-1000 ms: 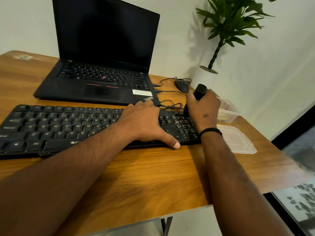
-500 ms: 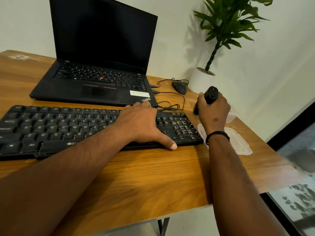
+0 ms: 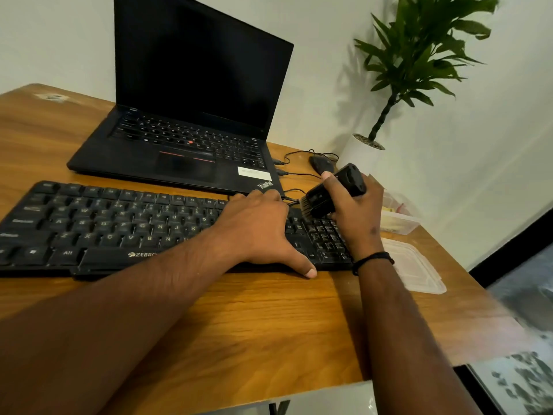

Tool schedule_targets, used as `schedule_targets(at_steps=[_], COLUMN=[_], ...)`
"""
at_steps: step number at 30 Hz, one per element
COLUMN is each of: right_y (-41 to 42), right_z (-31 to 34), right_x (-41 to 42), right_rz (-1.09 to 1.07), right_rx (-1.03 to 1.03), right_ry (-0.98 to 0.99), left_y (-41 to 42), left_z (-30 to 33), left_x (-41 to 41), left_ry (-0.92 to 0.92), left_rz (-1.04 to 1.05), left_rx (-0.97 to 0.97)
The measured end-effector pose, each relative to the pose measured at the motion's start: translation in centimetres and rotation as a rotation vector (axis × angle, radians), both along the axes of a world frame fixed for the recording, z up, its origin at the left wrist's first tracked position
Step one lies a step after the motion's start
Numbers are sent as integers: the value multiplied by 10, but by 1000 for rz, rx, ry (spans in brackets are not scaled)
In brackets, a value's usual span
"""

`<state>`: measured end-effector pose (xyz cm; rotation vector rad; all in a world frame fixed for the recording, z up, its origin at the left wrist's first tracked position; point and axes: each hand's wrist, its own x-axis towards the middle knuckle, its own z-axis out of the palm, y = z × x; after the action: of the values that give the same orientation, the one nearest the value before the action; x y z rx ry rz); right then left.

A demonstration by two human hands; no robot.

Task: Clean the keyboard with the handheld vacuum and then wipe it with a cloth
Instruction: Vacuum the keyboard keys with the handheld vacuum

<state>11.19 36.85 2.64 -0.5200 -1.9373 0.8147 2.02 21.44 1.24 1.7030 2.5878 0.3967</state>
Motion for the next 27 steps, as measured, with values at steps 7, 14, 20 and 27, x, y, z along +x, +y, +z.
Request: schedule_targets(at_steps=[7, 14, 20, 27], right_y=[4, 4, 4, 5], right_z=[1, 3, 4, 5], right_x=[7, 10, 9, 11], right_rz=[62, 119, 101, 86], right_rx=[-27, -10, 25, 5], right_ry=[-200, -258, -284, -286], left_y=[0, 1, 1, 1], left_z=[-1, -2, -1, -1], left_x=[0, -1, -1, 0], left_ry=[-2, 4, 6, -8], left_rz=[7, 8, 12, 20], left_rx=[2, -8, -13, -2])
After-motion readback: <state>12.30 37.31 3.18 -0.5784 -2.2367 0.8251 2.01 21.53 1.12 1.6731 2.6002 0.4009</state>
